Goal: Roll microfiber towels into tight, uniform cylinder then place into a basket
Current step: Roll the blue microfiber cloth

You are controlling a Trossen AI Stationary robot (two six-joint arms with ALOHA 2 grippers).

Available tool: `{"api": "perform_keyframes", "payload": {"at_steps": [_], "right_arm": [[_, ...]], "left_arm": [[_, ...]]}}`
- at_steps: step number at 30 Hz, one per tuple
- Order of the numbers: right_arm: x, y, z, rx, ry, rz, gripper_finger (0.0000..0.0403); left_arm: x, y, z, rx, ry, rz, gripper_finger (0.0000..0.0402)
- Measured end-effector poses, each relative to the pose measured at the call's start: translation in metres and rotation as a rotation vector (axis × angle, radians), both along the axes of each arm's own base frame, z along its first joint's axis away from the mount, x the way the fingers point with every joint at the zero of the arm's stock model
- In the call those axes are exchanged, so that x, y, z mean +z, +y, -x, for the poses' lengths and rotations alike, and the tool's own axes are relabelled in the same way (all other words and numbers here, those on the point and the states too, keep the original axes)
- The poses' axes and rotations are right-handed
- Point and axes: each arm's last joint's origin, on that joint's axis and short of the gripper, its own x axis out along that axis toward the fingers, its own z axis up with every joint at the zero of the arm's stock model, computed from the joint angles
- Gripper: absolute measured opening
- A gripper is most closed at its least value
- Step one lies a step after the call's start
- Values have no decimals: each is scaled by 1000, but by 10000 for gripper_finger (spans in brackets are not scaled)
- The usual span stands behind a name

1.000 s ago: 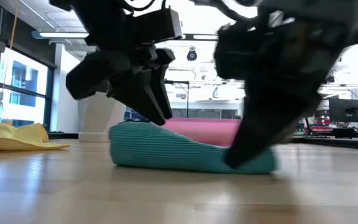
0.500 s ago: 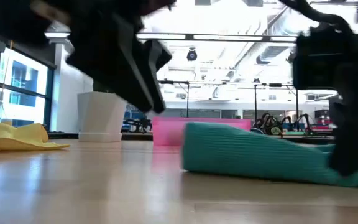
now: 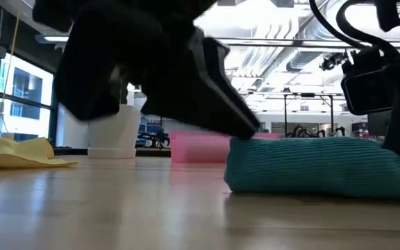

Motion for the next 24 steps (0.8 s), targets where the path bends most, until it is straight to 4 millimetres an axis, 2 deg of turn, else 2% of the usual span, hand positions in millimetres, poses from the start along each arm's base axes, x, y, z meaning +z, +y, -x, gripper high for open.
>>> {"api": "perform_keyframes", "payload": {"at_steps": [4, 7, 11, 21, 24], "right_arm": [[-1, 0, 1, -29, 35, -23, 4], [-2, -1, 1, -32, 43, -23, 4], [-1, -1, 1, -28, 39, -18, 4], [-1, 0, 1, 5, 12, 16, 5], [0, 0, 0, 39, -16, 47, 21]], "left_arm": [[-12, 0, -3, -72, 31, 53, 104], [-18, 0, -5, -98, 17, 26, 104], [-24, 3, -10, -83, -16, 12, 104], [-44, 13, -18, -60, -15, 109, 104], [-45, 18, -19, -33, 3, 166, 104]]}}
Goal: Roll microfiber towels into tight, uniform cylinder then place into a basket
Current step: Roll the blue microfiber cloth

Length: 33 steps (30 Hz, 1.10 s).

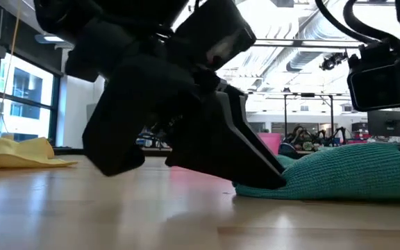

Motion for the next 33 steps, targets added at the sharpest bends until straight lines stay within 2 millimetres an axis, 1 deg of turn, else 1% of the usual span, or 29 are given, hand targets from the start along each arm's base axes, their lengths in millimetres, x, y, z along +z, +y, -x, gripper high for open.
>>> {"api": "perform_keyframes", "payload": {"at_steps": [3, 6, 9, 11, 13, 18, 22, 25, 30, 33], "right_arm": [[2, 0, 1, 56, -18, 33, 60], [10, -1, 1, 168, -59, 89, 101], [18, -4, 4, 258, -96, 142, 124], [29, -4, 5, 292, -146, 167, 129], [36, -6, 7, 323, -159, 216, 130], [49, -13, 12, 376, -238, 433, 130], [54, -13, 14, 462, -328, 654, 130], [51, -11, 15, 531, -367, 795, 130], [48, -2, 16, 567, -417, 838, 130], [46, 4, 17, 577, -455, 915, 130]], "left_arm": [[-1, 4, 0, 12, 37, 80, 104], [-4, 7, 2, 44, 121, 186, 104], [-6, 5, 7, 106, 195, 257, 103], [-6, 1, 9, 150, 216, 298, 103], [-6, -5, 11, 200, 226, 353, 103], [-6, -16, 14, 357, 262, 554, 103], [-5, -22, 13, 445, 254, 714, 103], [-3, -22, 10, 483, 230, 794, 103], [-2, -13, 7, 559, 229, 871, 103], [-1, -6, 5, 604, 246, 902, 103]]}}
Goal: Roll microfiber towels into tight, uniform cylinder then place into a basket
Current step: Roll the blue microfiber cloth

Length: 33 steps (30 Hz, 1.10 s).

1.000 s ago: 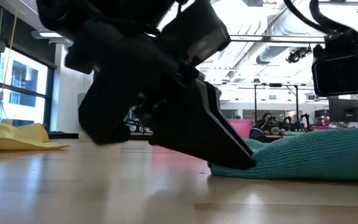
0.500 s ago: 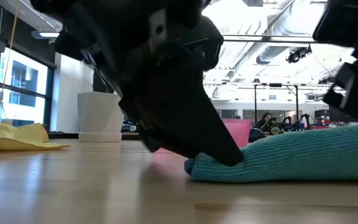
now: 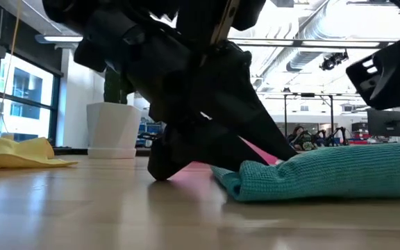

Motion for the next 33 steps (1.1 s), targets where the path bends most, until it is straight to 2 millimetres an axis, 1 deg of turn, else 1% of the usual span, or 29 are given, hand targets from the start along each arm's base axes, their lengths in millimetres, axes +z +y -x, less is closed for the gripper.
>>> {"api": "perform_keyframes", "payload": {"at_steps": [4, 8, 10, 14, 19, 26, 29, 33], "right_arm": [[-9, 6, -1, -8, -7, 100, 130], [-18, 17, -11, 1, 21, 132, 130], [-21, 24, -16, 23, 36, 183, 130], [-25, 36, -27, 45, 101, 297, 130], [-31, 41, -35, -43, 222, 433, 130], [-32, 48, -42, -126, 273, 481, 130], [-32, 47, -42, -174, 281, 439, 130], [-35, 44, -41, -239, 307, 360, 118]], "left_arm": [[1, 5, -2, 4, -10, 14, 103], [1, 5, -2, 6, -9, 15, 103], [1, 5, -2, 6, -5, 13, 103], [1, 6, -2, 8, -2, 11, 103], [1, 6, -2, 11, -3, 10, 103], [1, 5, -2, 3, -4, 13, 103], [3, 5, -1, -53, -11, 6, 103], [16, 4, 1, -155, -63, -51, 103]]}}
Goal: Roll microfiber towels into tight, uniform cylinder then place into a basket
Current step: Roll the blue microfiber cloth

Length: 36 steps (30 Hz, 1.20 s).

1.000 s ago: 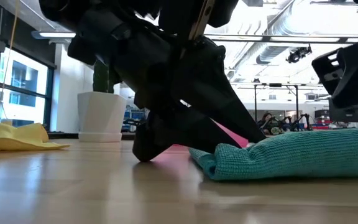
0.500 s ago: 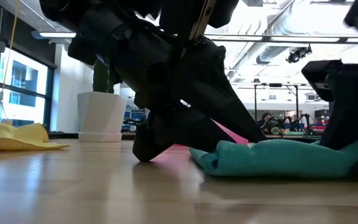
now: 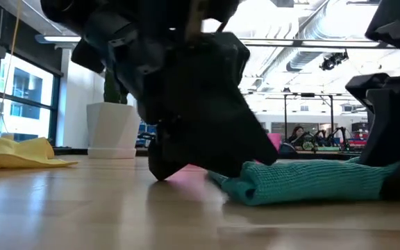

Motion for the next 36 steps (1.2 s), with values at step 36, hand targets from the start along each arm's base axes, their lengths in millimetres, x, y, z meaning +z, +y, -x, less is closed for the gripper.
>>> {"api": "perform_keyframes", "payload": {"at_steps": [36], "right_arm": [[24, -42, -28, -530, 279, -821, 5]], "left_arm": [[35, -45, 21, -323, -253, -947, 135]]}}
